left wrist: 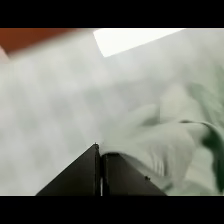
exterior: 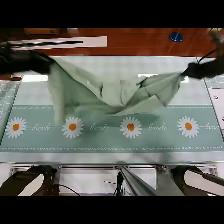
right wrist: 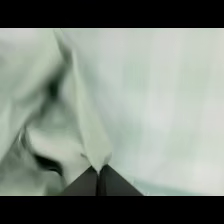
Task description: Fold the shirts.
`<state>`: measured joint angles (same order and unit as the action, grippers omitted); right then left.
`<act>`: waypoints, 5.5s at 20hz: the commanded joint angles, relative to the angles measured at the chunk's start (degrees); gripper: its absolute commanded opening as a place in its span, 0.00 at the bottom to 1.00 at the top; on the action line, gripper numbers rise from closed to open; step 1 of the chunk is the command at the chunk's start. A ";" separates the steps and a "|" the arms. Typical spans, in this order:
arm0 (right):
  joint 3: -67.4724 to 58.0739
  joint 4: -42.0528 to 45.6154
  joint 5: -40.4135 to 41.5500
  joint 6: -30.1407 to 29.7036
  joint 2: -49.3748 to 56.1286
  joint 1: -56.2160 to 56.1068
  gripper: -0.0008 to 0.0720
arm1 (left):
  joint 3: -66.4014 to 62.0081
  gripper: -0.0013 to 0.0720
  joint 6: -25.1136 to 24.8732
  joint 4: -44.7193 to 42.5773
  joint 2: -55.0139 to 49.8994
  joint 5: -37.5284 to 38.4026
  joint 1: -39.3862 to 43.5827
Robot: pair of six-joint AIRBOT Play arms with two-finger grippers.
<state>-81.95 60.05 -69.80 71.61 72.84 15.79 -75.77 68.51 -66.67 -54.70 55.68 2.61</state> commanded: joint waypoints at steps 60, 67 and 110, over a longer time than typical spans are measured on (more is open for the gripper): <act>6.47 10.43 16.28 9.07 7.28 -14.91 0.04 | 21.46 0.95 11.67 -0.44 -2.14 3.87 -13.66; 6.49 11.10 14.84 6.73 7.30 -14.88 0.04 | 20.15 0.94 11.65 6.49 -2.19 21.68 -12.17; 6.49 17.07 10.21 6.73 7.34 -14.91 0.04 | 34.01 0.60 12.94 19.96 -18.47 -4.68 9.20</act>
<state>-75.48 77.08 -59.33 78.32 80.16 0.91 -41.76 82.48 -48.86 -72.42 53.63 11.70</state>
